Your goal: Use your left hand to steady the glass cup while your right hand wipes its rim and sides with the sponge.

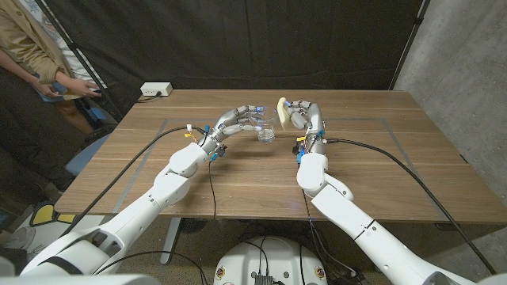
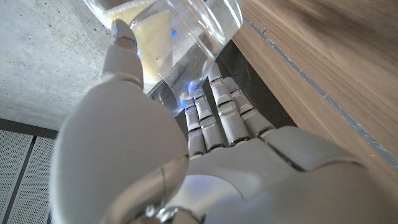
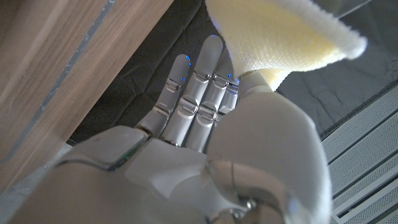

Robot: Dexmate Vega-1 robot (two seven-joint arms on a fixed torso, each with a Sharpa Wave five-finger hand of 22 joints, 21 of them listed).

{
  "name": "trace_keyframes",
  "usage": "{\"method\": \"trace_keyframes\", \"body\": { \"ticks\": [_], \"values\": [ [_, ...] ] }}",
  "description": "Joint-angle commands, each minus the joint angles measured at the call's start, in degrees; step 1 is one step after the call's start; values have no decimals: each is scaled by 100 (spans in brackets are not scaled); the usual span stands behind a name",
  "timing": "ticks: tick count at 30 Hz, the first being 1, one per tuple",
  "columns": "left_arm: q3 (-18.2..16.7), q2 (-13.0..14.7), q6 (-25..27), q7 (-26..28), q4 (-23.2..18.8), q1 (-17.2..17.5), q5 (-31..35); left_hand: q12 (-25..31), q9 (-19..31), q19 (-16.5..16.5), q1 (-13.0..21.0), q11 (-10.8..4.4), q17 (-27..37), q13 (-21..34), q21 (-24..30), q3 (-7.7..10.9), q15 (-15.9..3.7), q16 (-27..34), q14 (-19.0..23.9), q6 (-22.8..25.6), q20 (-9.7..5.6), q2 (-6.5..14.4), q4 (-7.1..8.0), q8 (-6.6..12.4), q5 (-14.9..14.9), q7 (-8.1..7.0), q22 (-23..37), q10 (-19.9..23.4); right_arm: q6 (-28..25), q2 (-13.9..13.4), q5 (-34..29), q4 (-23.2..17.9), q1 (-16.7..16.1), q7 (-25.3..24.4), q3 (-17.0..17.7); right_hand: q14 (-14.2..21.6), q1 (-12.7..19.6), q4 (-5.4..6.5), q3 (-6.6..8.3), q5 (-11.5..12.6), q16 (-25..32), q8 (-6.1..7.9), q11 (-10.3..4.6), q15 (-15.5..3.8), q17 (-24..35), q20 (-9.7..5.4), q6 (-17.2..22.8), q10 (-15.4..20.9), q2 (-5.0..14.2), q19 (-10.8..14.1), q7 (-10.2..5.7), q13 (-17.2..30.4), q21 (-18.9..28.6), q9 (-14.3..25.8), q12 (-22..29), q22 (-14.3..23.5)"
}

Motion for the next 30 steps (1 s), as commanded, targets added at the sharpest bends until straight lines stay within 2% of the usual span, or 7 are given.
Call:
{"method": "trace_keyframes", "body": {
  "ticks": [1,12,17,30],
  "values": [
    [-37,-24,-9,-70,43,-13,-108,15,31,-4,760,-720,14,38,57,827,-948,29,301,1029,-521,892,771,805,31,-546,17,794,-91,289,735,162,-142,336,295,38,82,-12,-19,46,17,4,3,-317,43,-500,128,43,-12,-41,-83,31,67,29,-35,10],
    [-70,-68,-64,-35,33,-10,-139,7,17,-10,738,-721,15,50,73,854,-944,29,313,1039,-521,885,778,794,31,-541,16,815,-597,739,704,211,-342,292,430,43,108,-15,-43,69,21,-5,31,-315,74,-466,159,78,-9,-73,-31,57,180,43,-37,-15],
    [-80,-70,-60,-4,21,-7,-135,0,8,-5,740,-719,15,56,83,869,-949,28,316,1054,-536,877,773,790,32,-529,15,816,-748,820,729,158,-480,420,462,51,124,-21,-50,80,25,-13,49,-313,95,-444,167,110,-16,-86,-8,46,221,44,-42,-29],
    [-61,-58,-5,75,-8,6,-53,-11,12,-14,733,-721,17,66,96,898,-948,29,328,1058,-533,869,770,785,33,-525,14,827,-345,881,838,-242,-660,740,663,90,144,-18,-76,107,18,-26,54,-313,96,-437,198,135,-17,-114,9,74,330,57,-48,-71]
  ]
}}
